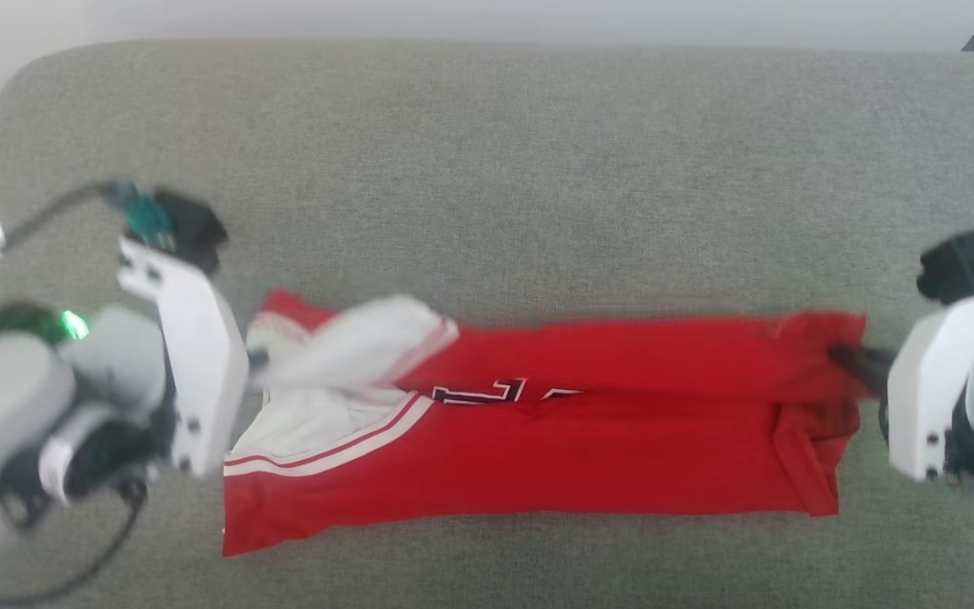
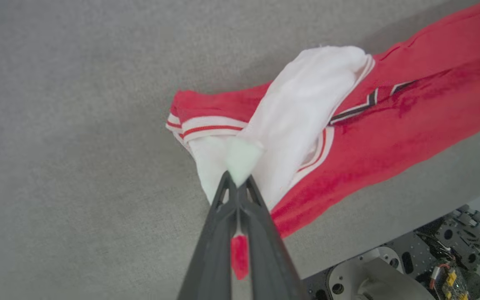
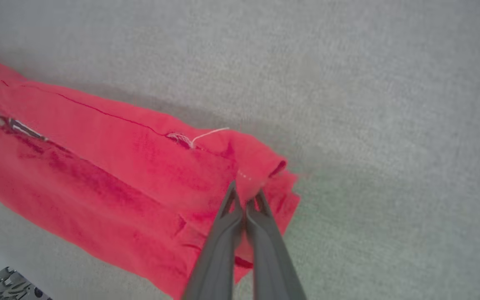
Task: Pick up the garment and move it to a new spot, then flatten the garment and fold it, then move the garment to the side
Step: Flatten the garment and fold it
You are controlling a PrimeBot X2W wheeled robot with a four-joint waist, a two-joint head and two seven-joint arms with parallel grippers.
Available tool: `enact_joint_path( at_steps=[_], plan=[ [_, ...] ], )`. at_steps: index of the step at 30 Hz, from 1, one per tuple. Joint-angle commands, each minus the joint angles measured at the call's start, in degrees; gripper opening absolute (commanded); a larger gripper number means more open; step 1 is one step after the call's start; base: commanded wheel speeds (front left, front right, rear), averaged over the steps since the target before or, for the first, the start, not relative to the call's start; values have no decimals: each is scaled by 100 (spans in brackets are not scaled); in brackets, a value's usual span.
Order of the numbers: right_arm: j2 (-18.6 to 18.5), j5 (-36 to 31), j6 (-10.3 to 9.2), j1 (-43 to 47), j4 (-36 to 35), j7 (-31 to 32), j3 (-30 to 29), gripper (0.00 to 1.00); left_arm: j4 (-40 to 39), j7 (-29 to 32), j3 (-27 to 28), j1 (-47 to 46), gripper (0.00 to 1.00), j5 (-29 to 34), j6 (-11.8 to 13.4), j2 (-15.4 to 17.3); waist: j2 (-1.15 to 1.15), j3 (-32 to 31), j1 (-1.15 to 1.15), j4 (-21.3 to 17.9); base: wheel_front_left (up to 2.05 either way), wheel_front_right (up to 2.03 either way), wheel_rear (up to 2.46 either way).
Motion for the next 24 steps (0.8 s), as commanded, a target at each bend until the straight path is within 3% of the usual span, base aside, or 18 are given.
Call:
enact_joint_path(
  at_steps=[1, 6, 10, 11, 12, 13, 14, 15, 16, 17, 24],
  plan=[
    [67, -58, 0, 258, -126, 80, -109, 0, -168, -89, -40, 248, 0, -80, 116, 65, 0, -9, 0, -2, 0, 0, 0],
    [244, -123, 0, 661, -80, 224, -228, 0, -162, -289, -172, 768, 0, -344, 203, -2, 0, -39, 0, -38, 0, 0, 0],
    [326, -90, 0, 616, 213, 169, -128, 0, 265, -406, -281, 1062, 0, -462, 31, -238, 0, -99, 0, -77, 0, 0, 0],
    [334, -93, 0, 571, 302, 135, -93, 7, 403, -459, -278, 1092, 0, -483, -35, -315, 0, -127, 0, -80, 0, 0, 0],
    [357, -89, 0, 537, 377, 111, -67, 24, 541, -516, -263, 1119, 0, -514, -86, -365, 0, -153, 0, -87, 0, 0, 0],
    [371, -109, 0, 502, 453, 80, -26, 40, 674, -574, -259, 1151, 5, -515, -136, -419, 0, -189, 0, -90, 0, 0, 0],
    [380, -128, 0, 477, 503, 67, 13, 100, 780, -642, -257, 1166, 33, -488, -206, -457, 0, -226, 0, -96, 0, 0, 0],
    [386, -133, 0, 455, 558, 50, 42, 100, 865, -740, -242, 1159, 69, -425, -270, -487, 0, -267, 0, -102, 0, 0, 0],
    [374, -110, 0, 440, 591, 33, 73, 100, 963, -826, -193, 1189, 92, -476, -290, -524, 0, -310, 0, -102, 0, 0, 0],
    [368, -84, 0, 433, 620, 2, 77, 100, 1026, -888, -171, 1230, 100, -523, -320, -548, 0, -358, 0, -103, 0, 0, 0],
    [304, 32, 0, 625, 629, -175, 51, 100, 1116, -1506, -9, 1445, 100, -476, -420, -520, 0, -638, 0, -92, 0, 0, 0]
  ],
)
